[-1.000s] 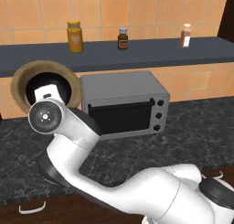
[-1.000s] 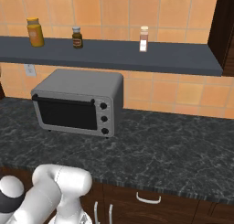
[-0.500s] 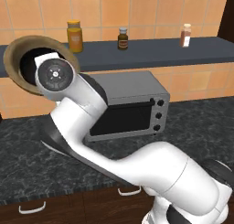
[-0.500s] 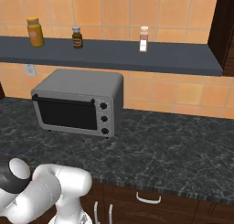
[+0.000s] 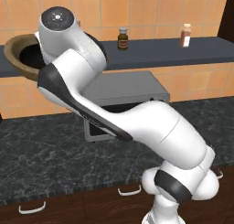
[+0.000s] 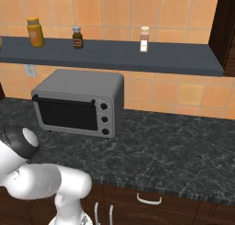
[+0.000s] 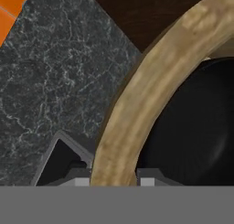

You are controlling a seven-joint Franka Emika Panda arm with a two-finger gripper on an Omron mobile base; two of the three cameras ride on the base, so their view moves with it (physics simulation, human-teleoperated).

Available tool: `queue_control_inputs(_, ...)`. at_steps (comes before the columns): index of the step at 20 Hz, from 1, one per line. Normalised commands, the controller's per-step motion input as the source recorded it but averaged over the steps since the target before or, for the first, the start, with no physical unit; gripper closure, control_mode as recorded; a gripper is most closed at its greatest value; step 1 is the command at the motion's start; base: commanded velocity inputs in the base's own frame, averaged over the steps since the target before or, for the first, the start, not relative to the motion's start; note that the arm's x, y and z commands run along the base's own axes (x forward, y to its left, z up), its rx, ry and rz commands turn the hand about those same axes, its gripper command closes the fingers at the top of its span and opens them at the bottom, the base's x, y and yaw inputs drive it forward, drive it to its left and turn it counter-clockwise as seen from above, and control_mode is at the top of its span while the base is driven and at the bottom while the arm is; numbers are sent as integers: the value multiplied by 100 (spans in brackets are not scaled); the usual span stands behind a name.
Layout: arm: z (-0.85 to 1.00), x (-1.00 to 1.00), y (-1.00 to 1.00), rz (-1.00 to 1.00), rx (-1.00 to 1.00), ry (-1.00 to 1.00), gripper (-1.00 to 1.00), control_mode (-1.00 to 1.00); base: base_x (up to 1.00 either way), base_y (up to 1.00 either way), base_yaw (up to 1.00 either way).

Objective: Pick up the bowls on the counter and stack them on top of one another in the open cabinet. Place the smaller bowl on top of the larger bowl.

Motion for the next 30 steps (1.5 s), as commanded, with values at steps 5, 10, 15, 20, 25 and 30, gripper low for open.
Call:
queue_control_inputs(5,23,7,0,0,-7,0,100,-100,0,0,0)
queue_control_inputs(10,-2,38,0,0,-11,2,100,-100,0,0,0)
queue_control_inputs(15,-9,46,-3,-1,-6,2,100,-100,0,0,0)
queue_control_inputs(20,-1,43,-4,0,-7,8,100,-100,0,0,0)
queue_control_inputs(25,2,16,0,0,-4,-4,100,-100,0,0,0)
queue_control_inputs(30,4,21,0,0,-8,-6,100,-100,0,0,0)
